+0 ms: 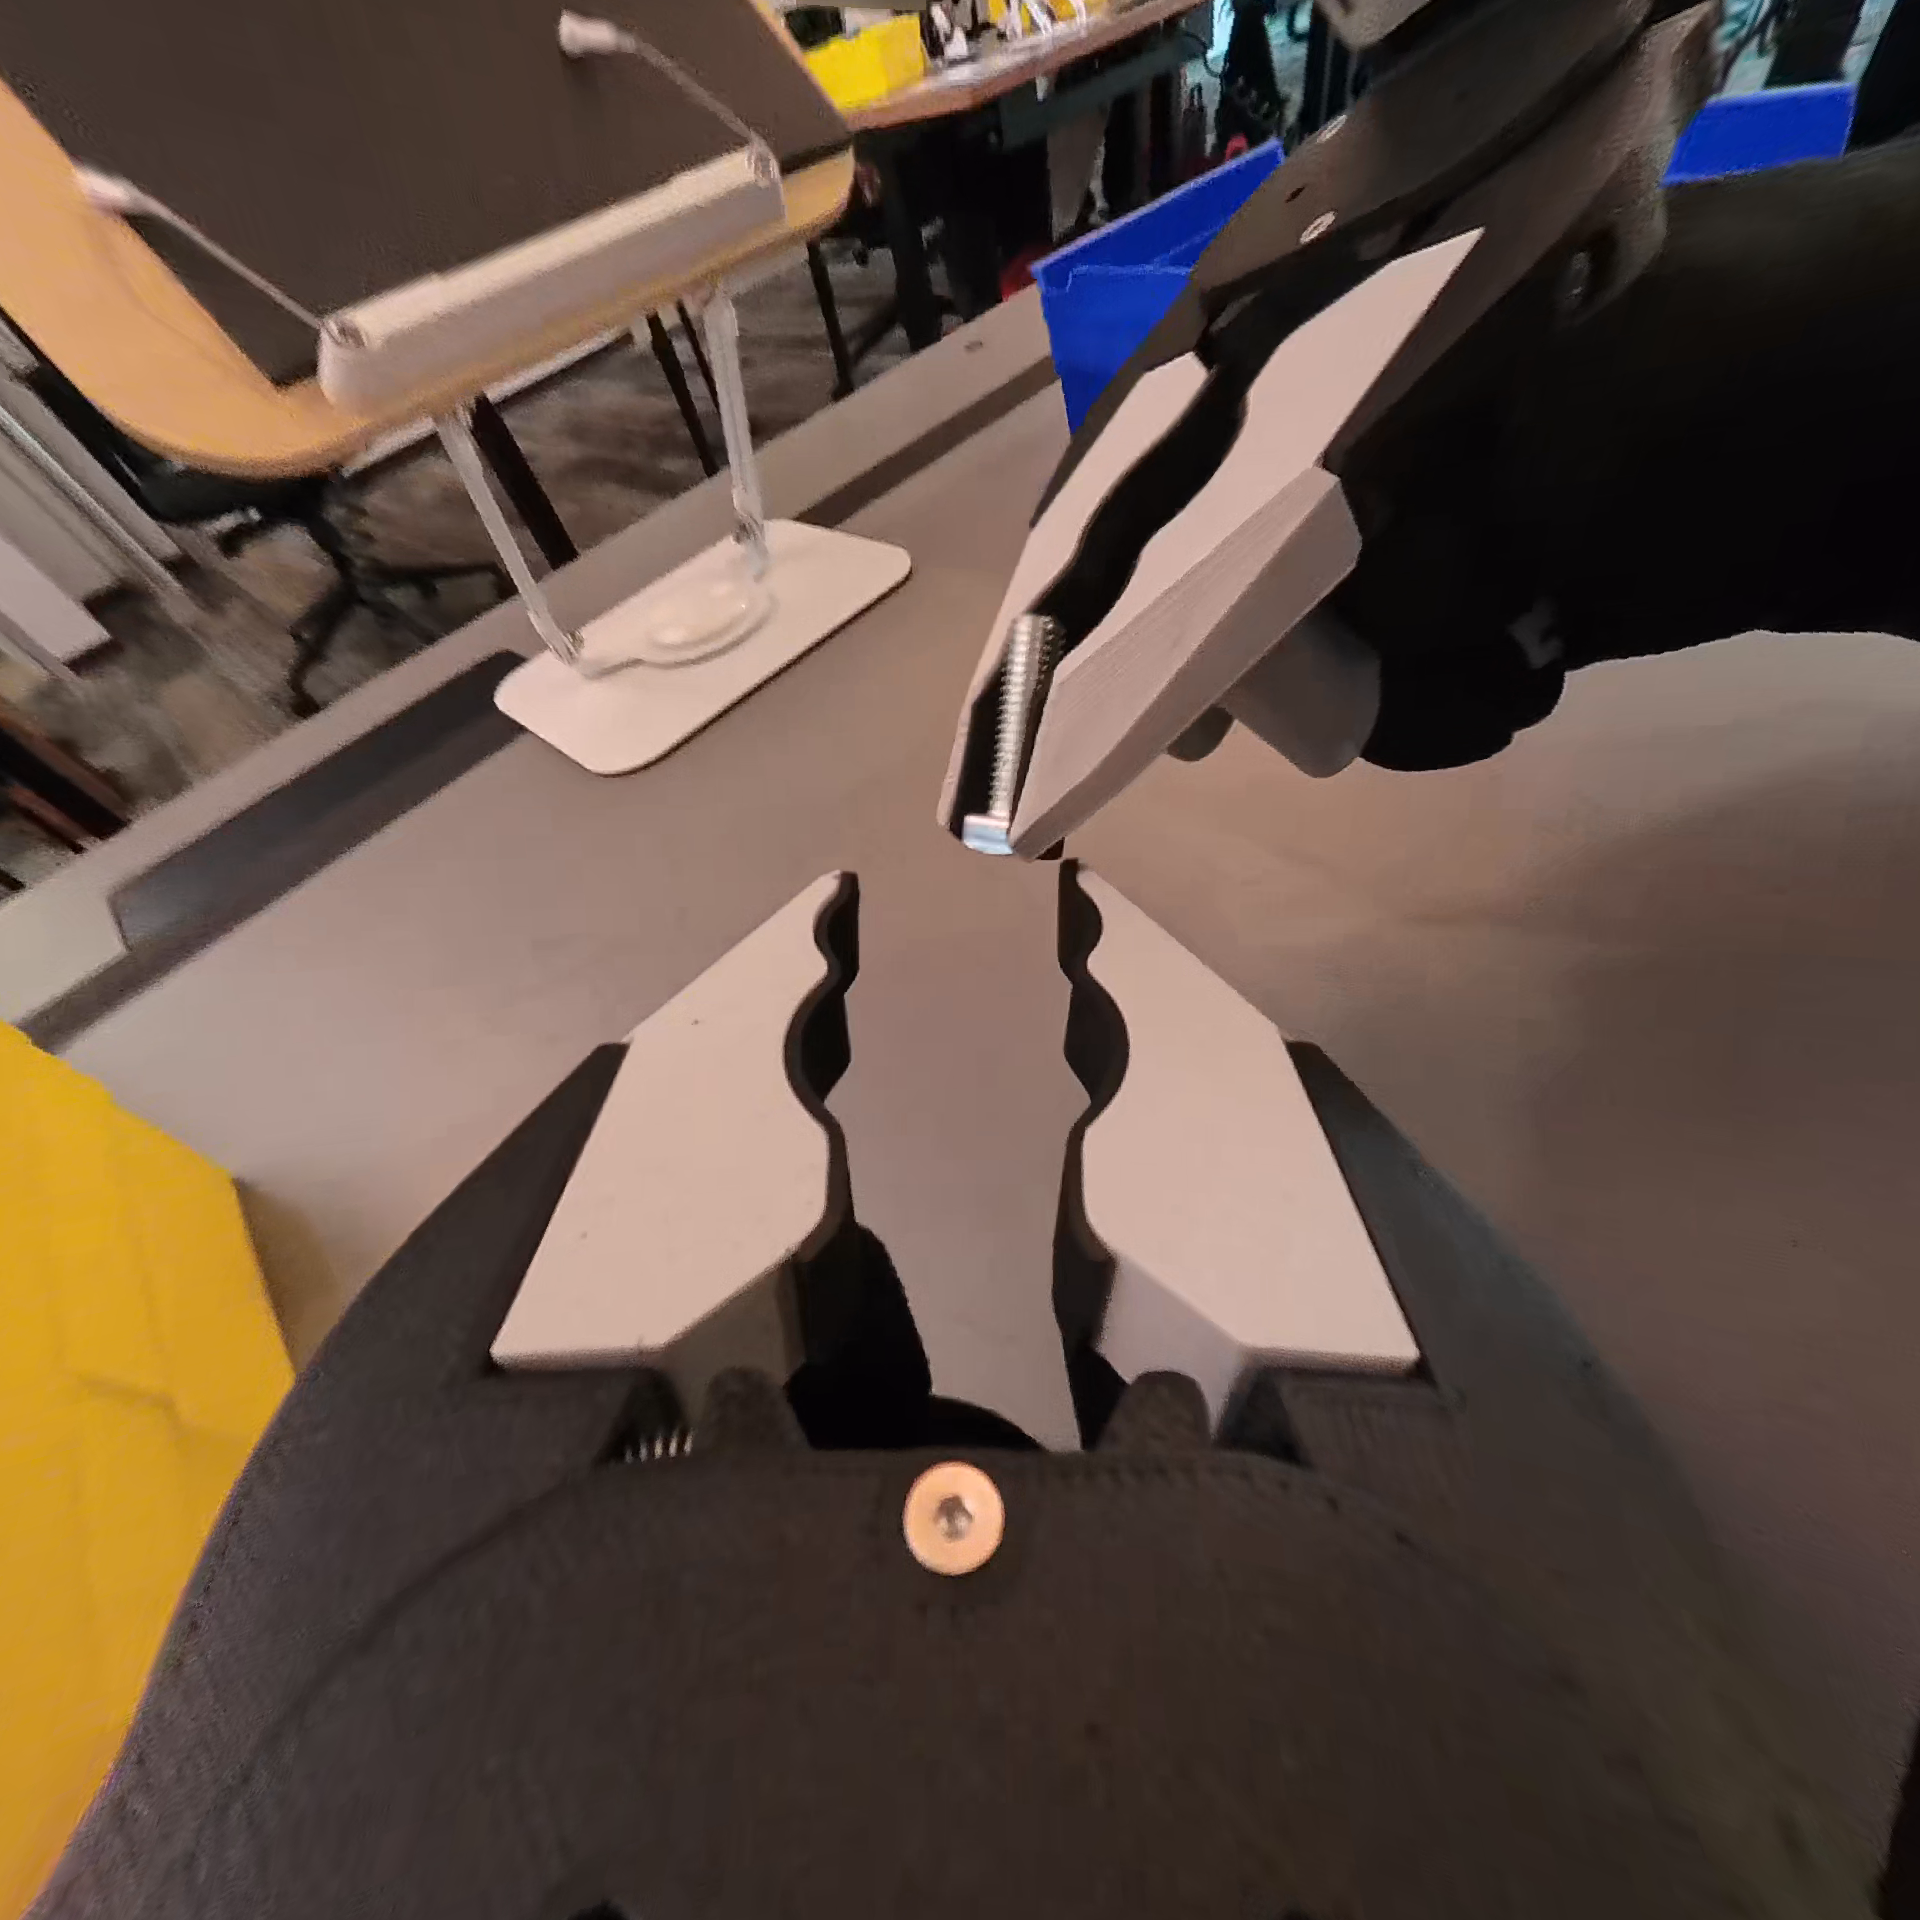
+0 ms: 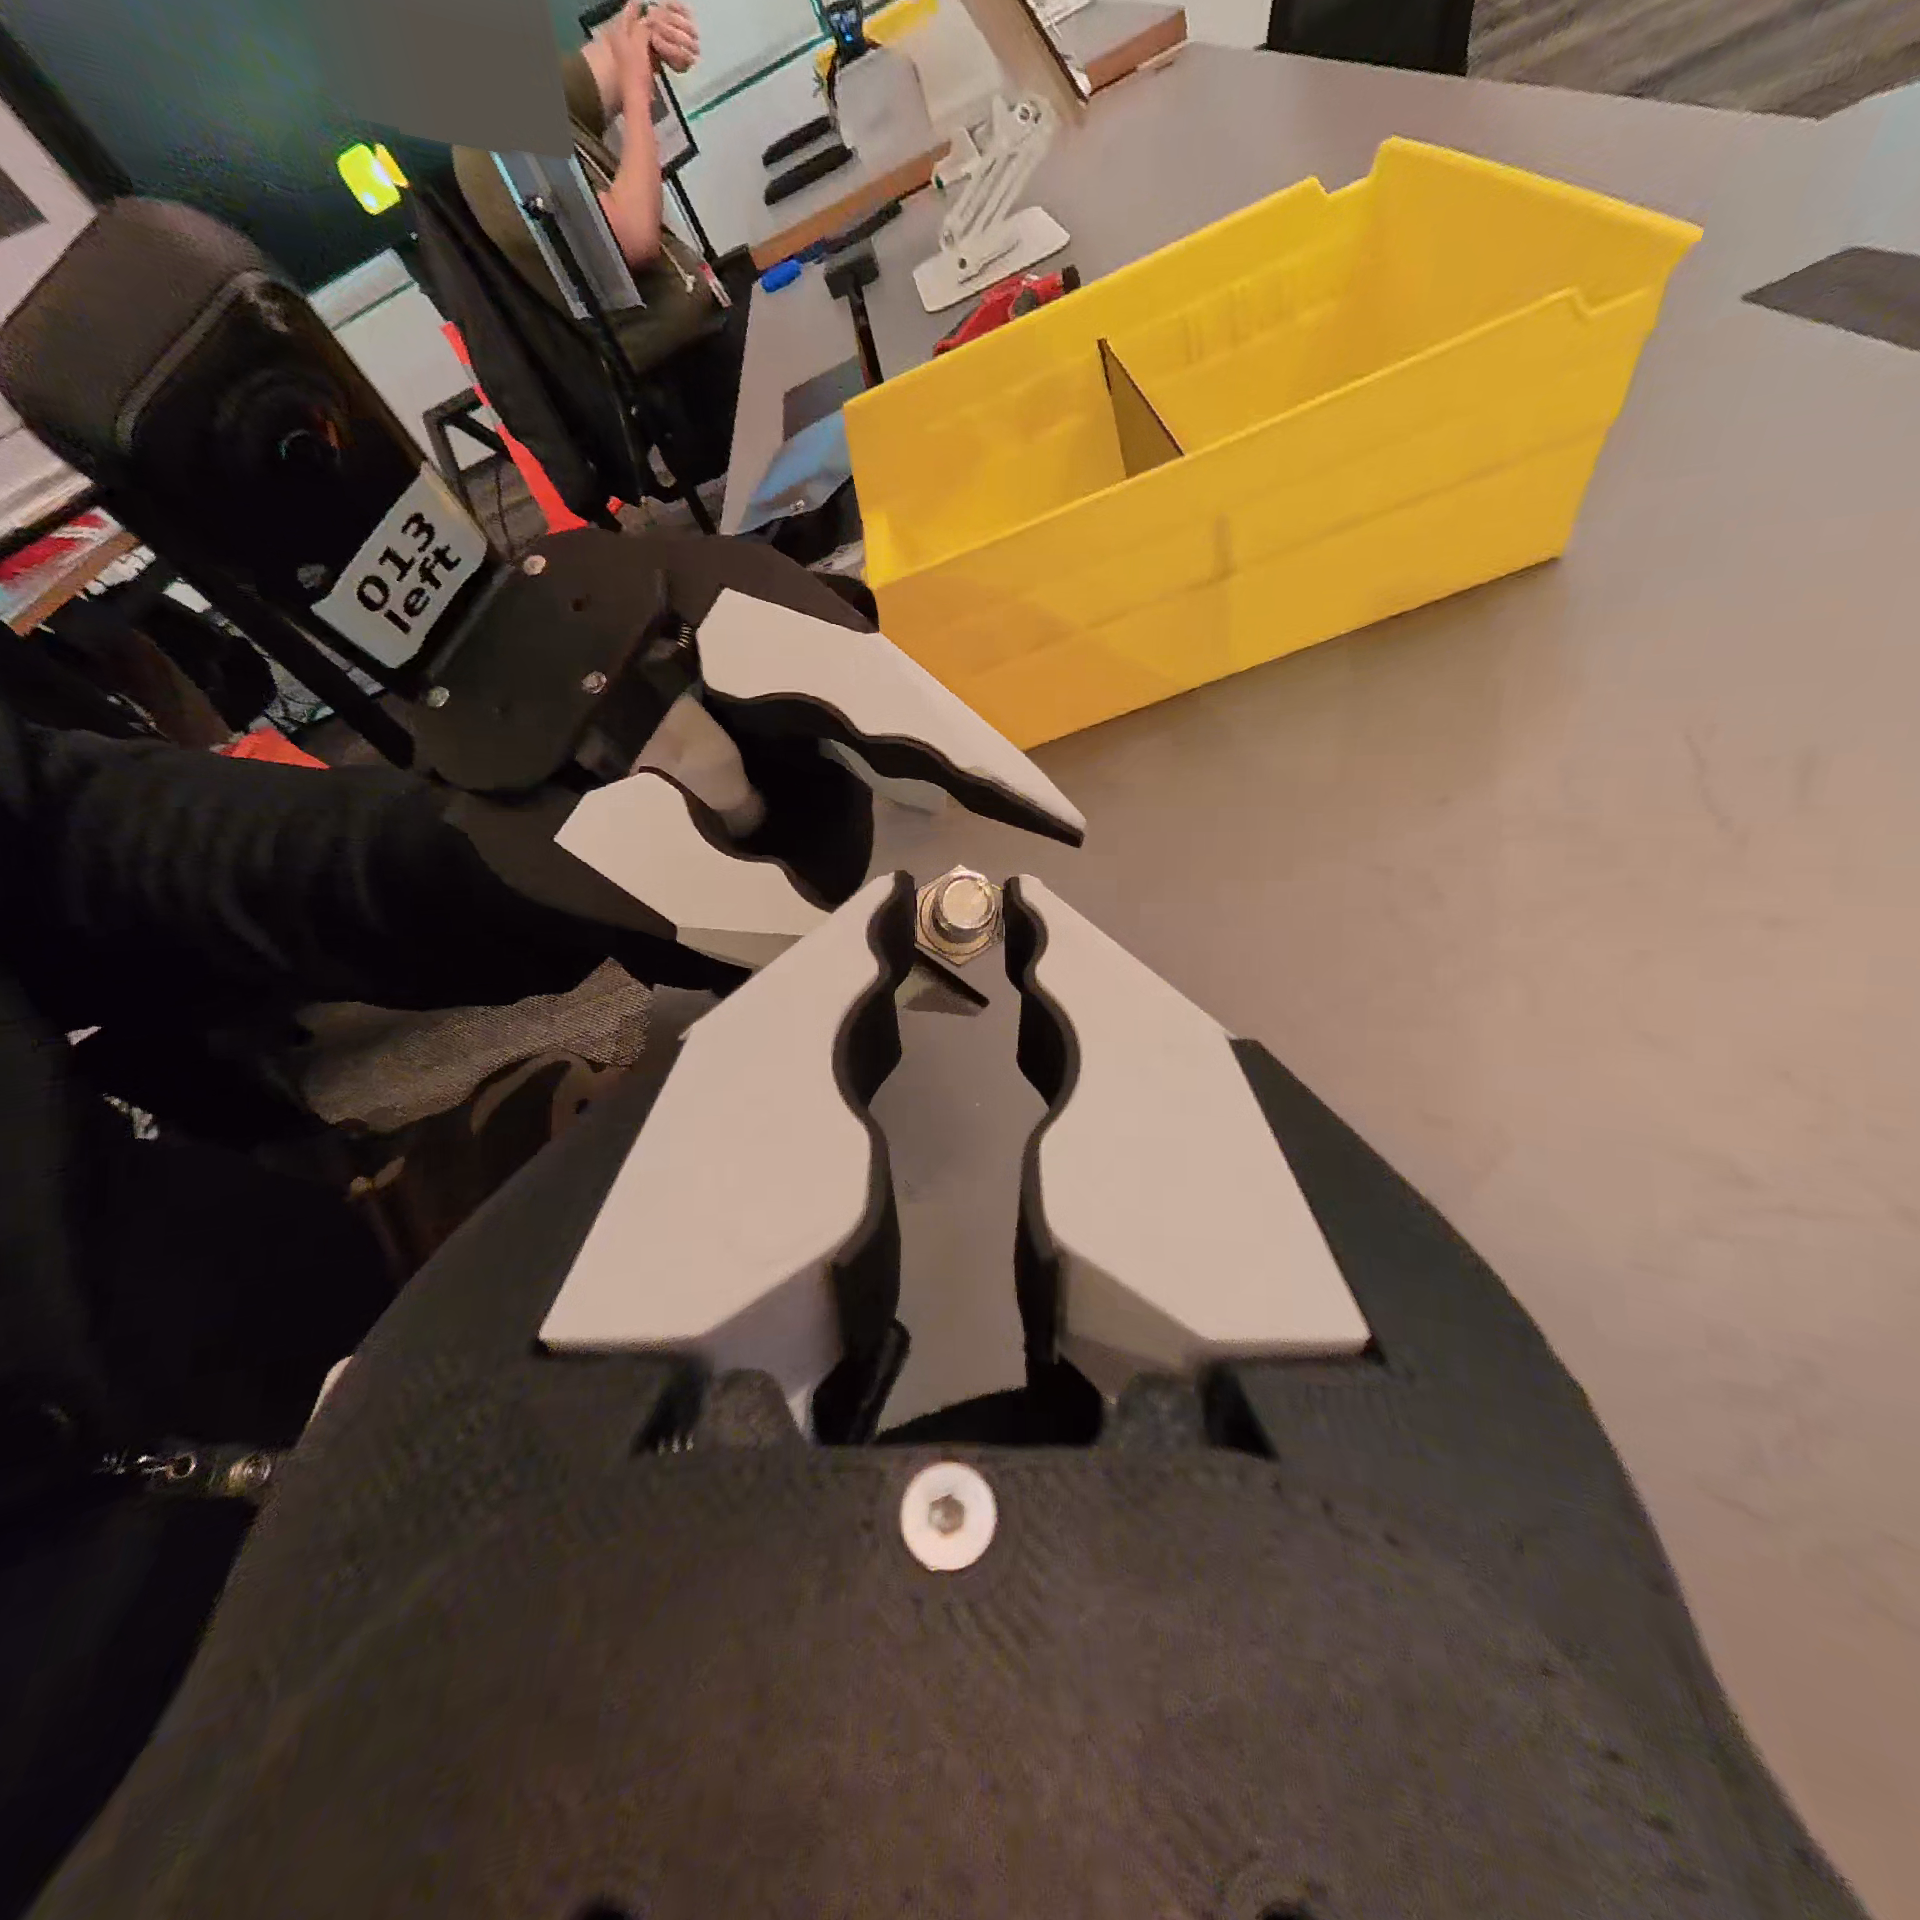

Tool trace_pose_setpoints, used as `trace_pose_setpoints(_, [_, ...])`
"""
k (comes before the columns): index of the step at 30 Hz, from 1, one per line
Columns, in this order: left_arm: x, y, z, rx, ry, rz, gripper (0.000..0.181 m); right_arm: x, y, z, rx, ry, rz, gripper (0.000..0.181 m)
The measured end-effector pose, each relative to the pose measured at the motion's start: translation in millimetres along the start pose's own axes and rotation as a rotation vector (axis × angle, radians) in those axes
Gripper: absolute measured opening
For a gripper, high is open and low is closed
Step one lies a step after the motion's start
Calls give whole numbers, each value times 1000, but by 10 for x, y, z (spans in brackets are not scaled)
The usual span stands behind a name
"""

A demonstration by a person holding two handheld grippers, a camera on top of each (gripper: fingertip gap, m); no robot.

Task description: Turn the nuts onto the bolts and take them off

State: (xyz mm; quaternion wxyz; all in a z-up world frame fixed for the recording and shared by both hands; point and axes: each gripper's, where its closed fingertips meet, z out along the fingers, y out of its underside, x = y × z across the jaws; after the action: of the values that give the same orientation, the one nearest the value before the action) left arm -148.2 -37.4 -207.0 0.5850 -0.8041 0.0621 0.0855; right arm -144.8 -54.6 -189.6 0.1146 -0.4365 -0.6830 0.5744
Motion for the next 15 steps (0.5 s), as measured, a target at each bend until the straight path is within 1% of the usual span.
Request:
trace_pose_setpoints(5, [-5,-92,-55,43,-22,37,31,-19,-43,-4,5,14,2,15])
trace_pose_setpoints(11, [97,-132,-73,64,26,82,23,-31,-6,20,-28,20,-12,15])
trace_pose_setpoints(15, [115,-133,-71,65,26,98,20,-13,12,20,-40,29,1,15])
